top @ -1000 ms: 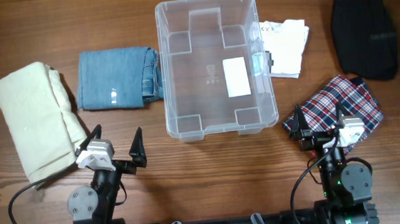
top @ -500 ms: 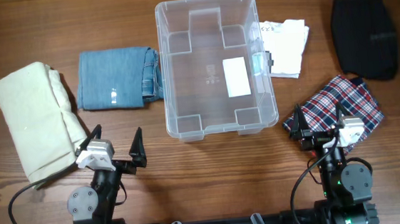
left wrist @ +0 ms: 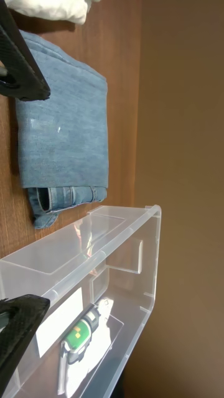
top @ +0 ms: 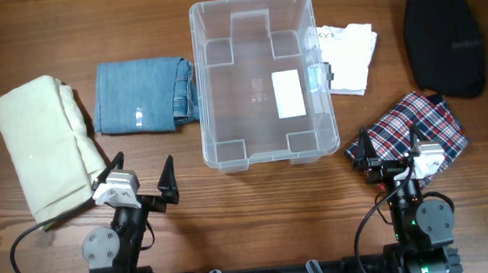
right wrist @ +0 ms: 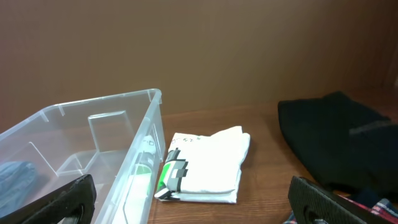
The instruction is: Pack container
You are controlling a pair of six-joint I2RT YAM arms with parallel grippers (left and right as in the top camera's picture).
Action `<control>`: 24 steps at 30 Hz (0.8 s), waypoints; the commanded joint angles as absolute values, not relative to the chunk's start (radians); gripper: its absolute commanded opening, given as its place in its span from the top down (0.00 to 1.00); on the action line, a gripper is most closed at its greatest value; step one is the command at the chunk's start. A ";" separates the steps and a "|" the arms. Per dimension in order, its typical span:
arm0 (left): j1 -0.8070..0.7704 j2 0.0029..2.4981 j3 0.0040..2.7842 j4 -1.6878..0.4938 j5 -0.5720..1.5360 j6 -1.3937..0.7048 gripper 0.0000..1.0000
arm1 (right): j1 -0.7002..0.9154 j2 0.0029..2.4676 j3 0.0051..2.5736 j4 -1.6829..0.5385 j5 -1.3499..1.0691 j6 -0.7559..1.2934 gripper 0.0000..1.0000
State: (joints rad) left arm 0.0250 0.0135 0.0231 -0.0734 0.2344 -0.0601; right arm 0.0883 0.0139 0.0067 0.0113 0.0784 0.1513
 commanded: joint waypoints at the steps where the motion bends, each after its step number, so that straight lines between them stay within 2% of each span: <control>1: 0.020 0.003 0.013 -0.067 0.243 -0.041 0.00 | 0.085 0.014 0.005 0.014 0.063 0.133 0.00; 7: 0.020 0.003 0.013 -0.067 0.243 -0.041 0.00 | 0.085 0.014 0.005 0.039 0.054 0.154 0.00; 10: 0.020 0.003 0.013 -0.067 0.243 -0.041 0.00 | 0.085 0.014 0.005 0.078 -0.098 0.427 0.00; 12: 0.020 0.003 0.013 -0.067 0.243 -0.041 0.00 | 0.085 0.014 0.005 0.047 -0.228 0.791 0.00; 14: 0.020 0.003 0.013 -0.067 0.243 -0.041 0.00 | 0.085 0.015 0.005 0.019 -0.233 0.992 0.00; 16: 0.020 0.003 0.013 -0.067 0.243 -0.041 0.00 | 0.085 0.021 0.006 0.018 -0.228 1.084 0.00; 19: 0.020 0.003 0.013 -0.067 0.243 -0.041 0.00 | 0.085 0.030 0.006 0.012 -0.141 1.066 0.00; 21: 0.020 0.003 0.013 -0.067 0.243 -0.041 0.00 | 0.085 0.036 0.006 0.002 -0.035 0.976 0.00; 23: 0.020 0.003 0.013 -0.067 0.243 -0.041 0.00 | 0.085 0.045 0.006 0.012 0.059 0.797 0.00; 24: 0.020 0.003 0.013 -0.067 0.243 -0.041 0.00 | 0.085 0.054 0.006 0.021 0.136 0.618 0.00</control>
State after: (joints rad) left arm 0.0250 0.0135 0.0231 -0.0734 0.2344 -0.0601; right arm 0.0883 0.0322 0.0067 0.0040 -0.0731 0.9138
